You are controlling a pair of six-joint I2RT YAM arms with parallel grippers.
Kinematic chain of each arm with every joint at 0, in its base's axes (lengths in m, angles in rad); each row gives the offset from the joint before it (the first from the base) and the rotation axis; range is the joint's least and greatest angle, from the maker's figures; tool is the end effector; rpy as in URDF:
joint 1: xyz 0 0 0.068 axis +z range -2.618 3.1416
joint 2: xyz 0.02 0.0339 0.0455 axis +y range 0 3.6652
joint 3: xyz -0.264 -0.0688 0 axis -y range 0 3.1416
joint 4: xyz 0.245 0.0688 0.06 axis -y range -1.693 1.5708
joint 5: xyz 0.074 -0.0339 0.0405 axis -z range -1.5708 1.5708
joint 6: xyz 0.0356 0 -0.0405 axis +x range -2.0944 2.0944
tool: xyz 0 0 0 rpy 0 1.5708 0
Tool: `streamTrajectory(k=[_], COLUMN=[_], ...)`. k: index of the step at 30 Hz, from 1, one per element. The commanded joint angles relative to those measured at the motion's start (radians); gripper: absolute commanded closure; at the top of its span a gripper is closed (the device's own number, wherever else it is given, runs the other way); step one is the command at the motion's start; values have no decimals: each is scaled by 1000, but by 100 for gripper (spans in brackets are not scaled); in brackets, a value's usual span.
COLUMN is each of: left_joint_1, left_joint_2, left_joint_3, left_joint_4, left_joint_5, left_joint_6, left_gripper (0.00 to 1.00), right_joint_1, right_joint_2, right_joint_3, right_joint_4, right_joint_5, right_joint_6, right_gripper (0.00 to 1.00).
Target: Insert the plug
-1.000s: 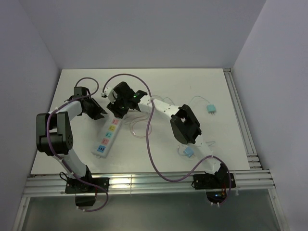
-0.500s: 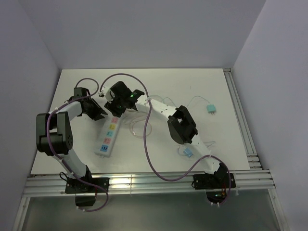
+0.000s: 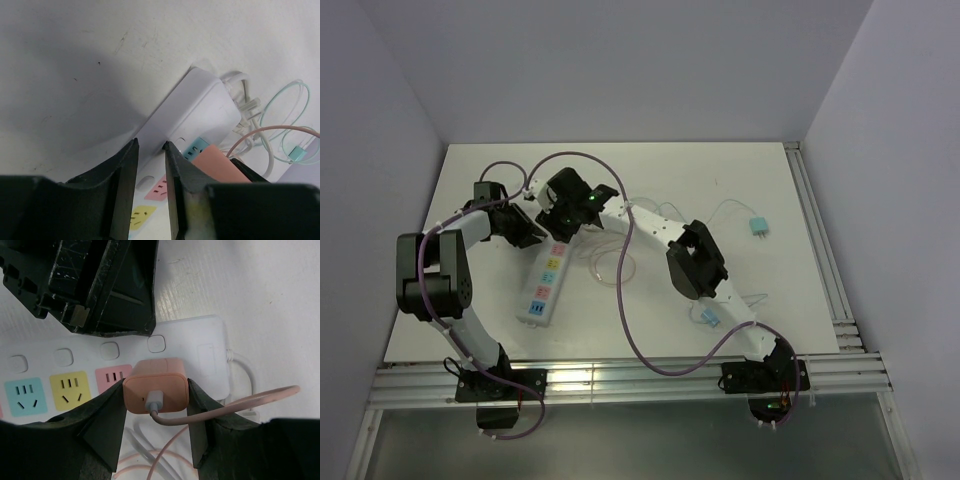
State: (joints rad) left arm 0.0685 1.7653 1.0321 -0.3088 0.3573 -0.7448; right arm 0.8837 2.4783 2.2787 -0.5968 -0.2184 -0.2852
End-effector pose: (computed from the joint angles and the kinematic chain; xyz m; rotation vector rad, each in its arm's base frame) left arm 0.3474 0.0114 0.1604 -0.9382 2.5094 -0.6962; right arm 0.3468 0.4348 0.2085 -1.4188 1.9495 0.5419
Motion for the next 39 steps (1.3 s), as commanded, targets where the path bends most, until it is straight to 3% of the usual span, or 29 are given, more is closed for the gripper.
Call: streamTrajectory(k=[1,8,10,13,21,24,27,35,37,38,39], left_joint_1=[-13,-36,-36,-36,-36,-36,-36,-4,13,19,25], left_joint_2=[19,30,23,25,19,13,-3,-76,-98,-102,-109], left_joint_3=[11,14,11,11,19,17,0,-20,-21,-17,-11], left_joint_4=[19,22,22,16,4,-1,23,33,42,43,39], left_joint_5=[42,48,43,37,35,34,31,5,25,28,29], left_joint_6=[16,16,16,22,31,36,13,-21,-30,-33,-30], left_gripper=[67,67,67,67,67,67,65,46,41,38,38], right_joint_1=[8,8,11,15,12,14,20,35,35,35,37], right_joint_2=[31,82,62,-56,-51,-107,-73,-124,-150,-162,-186], right_joint_3=[-79,-21,-71,-312,-298,-427,-423,-433,-458,-473,-488], right_joint_4=[-9,14,44,193,117,204,181,244,277,296,314], right_joint_5=[4,-4,-7,1,19,8,16,108,132,139,142], right_joint_6=[17,79,102,156,175,221,233,264,271,274,277], right_gripper=[100,100,100,100,100,100,100,100,91,76,68])
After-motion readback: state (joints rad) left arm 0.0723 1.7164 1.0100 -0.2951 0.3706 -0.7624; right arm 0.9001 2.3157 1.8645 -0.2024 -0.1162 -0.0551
